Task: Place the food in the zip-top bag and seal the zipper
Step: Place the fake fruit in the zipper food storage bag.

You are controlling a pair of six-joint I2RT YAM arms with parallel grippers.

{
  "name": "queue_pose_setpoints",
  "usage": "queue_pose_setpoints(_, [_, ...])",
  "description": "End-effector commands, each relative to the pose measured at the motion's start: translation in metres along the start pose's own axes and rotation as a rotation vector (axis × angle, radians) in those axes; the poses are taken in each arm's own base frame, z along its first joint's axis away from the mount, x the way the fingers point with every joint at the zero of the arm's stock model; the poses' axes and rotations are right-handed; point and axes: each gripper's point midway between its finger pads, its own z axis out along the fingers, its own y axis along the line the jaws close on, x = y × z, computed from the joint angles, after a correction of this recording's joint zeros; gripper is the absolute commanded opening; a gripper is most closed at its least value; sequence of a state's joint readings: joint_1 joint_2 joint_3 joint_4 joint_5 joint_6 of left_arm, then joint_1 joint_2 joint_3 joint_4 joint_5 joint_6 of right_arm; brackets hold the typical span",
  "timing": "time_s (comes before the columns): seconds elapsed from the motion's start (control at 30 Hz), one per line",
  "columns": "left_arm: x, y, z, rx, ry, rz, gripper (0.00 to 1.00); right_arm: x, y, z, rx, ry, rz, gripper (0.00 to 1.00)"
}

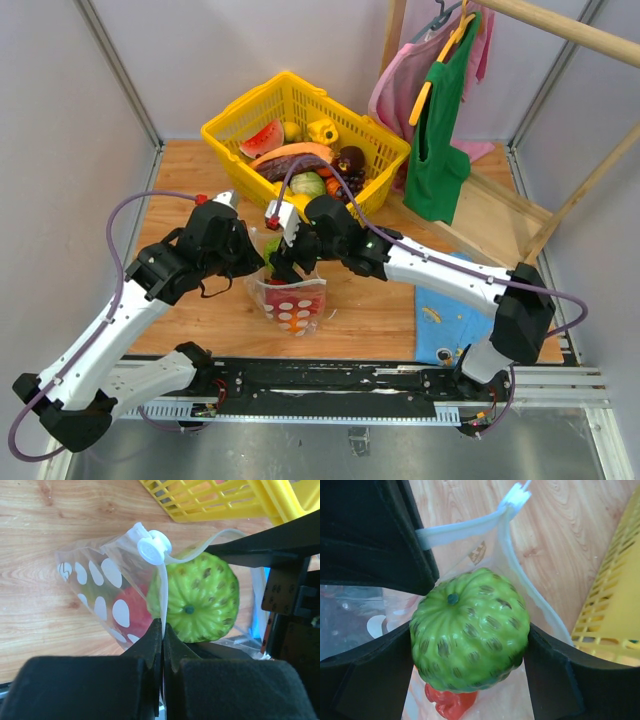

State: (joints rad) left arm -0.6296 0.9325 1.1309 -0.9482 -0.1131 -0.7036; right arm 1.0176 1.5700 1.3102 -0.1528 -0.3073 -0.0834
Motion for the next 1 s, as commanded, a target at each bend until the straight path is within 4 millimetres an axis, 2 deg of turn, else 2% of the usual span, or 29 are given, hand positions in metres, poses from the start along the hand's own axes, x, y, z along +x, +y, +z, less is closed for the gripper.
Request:
queue_pose_setpoints(0.0, [-0.001, 0.013, 0.004, -0.061, -0.023, -0.03, 0.0, -0.002, 0.021, 0.019, -0.114, -0.029, -0.029, 0.59])
queue_pose_setpoints(0.13, [0.001, 0.016, 0.006, -0.074, -0.025, -0.036, 0.0, 0.001, 0.019, 0.025, -0.11, -0.02, -0.016, 0.69])
queue_pose_setpoints(0.3, [0.005, 0.02, 0.009, -0.087, -0.017, -0.042, 0.0, -0.01, 0.015, 0.022, -0.077, -0.06, -0.025, 0.84])
queue_pose_setpoints(0.43, [0.003, 0.021, 0.008, -0.089, -0.027, -0.044, 0.0, -0.022, 0.015, 0.01, -0.063, -0.086, -0.04, 0.89])
queue_pose_setpoints(0.53, [0.003, 0.022, 0.007, -0.089, -0.033, -0.049, 0.0, -0.023, 0.015, -0.002, -0.049, -0.075, -0.049, 0.93])
queue_pose_setpoints(0.63, [0.004, 0.021, 0.007, -0.084, -0.036, -0.05, 0.0, -0.022, 0.008, -0.016, 0.004, -0.041, -0.05, 0.94])
queue_pose_setpoints(0.8, [0.003, 0.022, 0.006, -0.079, -0.047, -0.056, 0.0, -0.014, -0.013, -0.053, 0.167, 0.047, -0.033, 0.9])
queue_pose_setpoints(0.97, [0.003, 0.022, 0.005, -0.072, -0.056, -0.06, 0.0, 0.006, -0.023, -0.077, 0.282, 0.144, 0.061, 0.84])
